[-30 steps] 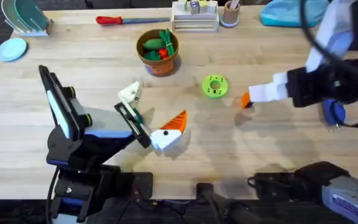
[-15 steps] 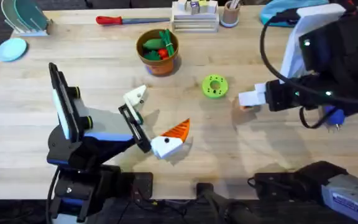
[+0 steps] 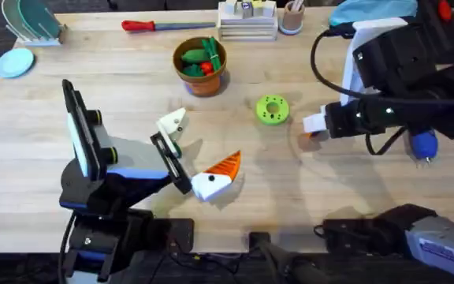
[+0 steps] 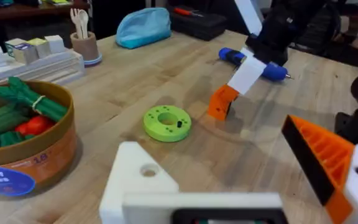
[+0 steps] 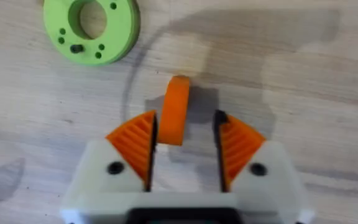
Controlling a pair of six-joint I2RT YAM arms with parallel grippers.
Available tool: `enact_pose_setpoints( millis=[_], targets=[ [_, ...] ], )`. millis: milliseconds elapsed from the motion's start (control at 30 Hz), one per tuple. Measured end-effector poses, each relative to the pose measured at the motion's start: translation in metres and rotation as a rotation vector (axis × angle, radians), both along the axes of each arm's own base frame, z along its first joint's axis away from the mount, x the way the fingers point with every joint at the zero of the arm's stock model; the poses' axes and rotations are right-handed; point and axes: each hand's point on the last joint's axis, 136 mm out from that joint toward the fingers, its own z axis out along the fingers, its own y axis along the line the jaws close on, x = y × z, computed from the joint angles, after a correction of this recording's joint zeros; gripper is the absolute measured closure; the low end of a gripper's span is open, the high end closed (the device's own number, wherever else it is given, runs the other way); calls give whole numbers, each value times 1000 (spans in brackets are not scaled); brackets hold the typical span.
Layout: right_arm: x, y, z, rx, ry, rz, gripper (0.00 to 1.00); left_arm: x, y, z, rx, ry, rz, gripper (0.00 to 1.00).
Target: Pick up the gripper from the table and insert it into the empty holder that is missing its gripper. Then pick up a screw, insert it into the mounting hole, and use the screwdriver to tighten it. Finally, clean up the table by picking up the vegetable and placing it into the bucket.
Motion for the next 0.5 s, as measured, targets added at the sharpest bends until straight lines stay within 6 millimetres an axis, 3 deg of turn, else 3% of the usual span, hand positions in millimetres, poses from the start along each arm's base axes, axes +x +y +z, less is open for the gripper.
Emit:
enact_pose_setpoints(
  millis=[100, 233, 367, 500],
  targets=[
    [0, 0, 0, 3, 0, -8, 697, 0, 0, 0, 0, 0, 0, 8],
    [0, 0, 0, 3, 0, -9, 760, 0, 0, 0, 0, 0, 0, 8],
    [0, 0, 0, 4, 0, -14, 976, 0, 0, 0, 0, 0, 0, 8],
    [0, 0, 0, 4, -1, -13, 987, 0, 0, 0, 0, 0, 0, 8]
  ],
)
